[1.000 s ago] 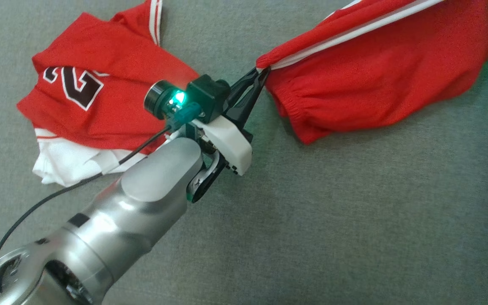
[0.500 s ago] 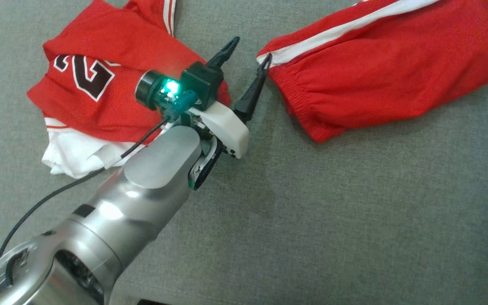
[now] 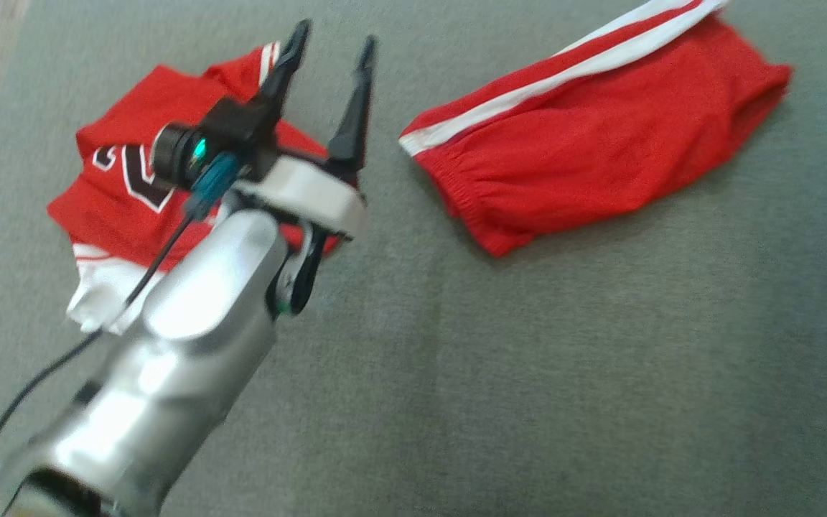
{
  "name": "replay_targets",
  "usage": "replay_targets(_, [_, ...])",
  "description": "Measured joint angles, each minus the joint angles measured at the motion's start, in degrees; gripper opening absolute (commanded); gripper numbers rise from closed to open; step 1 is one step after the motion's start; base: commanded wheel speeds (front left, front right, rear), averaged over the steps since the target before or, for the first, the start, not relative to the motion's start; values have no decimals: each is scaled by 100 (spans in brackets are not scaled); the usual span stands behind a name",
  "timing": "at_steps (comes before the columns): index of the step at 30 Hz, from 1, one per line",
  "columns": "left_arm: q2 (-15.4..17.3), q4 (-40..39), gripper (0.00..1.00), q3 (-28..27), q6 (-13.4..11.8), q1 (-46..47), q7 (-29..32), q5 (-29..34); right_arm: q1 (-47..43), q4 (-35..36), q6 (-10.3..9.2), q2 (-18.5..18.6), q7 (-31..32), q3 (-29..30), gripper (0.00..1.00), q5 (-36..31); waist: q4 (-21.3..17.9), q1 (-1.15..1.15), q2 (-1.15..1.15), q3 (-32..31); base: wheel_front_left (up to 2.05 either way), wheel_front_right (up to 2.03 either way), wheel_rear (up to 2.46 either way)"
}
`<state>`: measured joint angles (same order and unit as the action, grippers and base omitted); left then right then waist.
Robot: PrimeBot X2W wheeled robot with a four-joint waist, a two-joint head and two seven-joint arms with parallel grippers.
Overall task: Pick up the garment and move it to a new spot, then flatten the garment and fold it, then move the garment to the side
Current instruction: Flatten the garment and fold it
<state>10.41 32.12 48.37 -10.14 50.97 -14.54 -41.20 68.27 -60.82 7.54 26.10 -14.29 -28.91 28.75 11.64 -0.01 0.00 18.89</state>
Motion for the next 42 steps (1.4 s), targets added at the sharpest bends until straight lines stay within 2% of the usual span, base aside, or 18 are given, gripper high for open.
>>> replay_targets(3, [115, -506, 100, -519, -109, -534, -1, 248, -541, 474, 0, -159, -10, 359, 100, 82, -143, 0, 0, -237, 0, 0, 0])
replay_targets(8, [181, -1117, 100, -1187, -121, -1392, -1, 655, -1693, 1446, 0, -434, -19, 1205, 100, 19, -404, -1, 0, -580, 0, 0, 0])
replay_targets(19, [93, -1494, 100, -2292, 192, -3200, -9, 1245, -4610, 2987, 0, -1804, -19, 2404, 100, -1009, -900, 0, 0, -1174, 0, 0, 0])
replay_targets(24, [-179, -1541, 100, -2680, 322, -3865, -9, 1490, -5534, 3440, 0, -2209, -19, 2579, 100, -1256, -1078, 0, 0, -1315, 0, 0, 0])
replay_targets(28, [-364, -1570, 100, -2915, 469, -4163, -8, 1757, -5875, 3649, 0, -2260, -4, 2659, 100, -1372, -1151, 0, 0, -1318, 0, 0, 0])
replay_targets(35, [-531, -1592, 100, -3151, 702, -4185, -9, 2060, -5860, 3949, 0, -2295, 162, 2763, 100, -1428, -1106, 1, 0, -1149, 0, 0, 0])
replay_targets(42, [-664, -1580, 100, -3225, 916, -3843, -8, 2267, -5046, 4084, 0, -2297, 719, 3125, 100, -1808, -928, 2, 0, -716, 0, 0, 0])
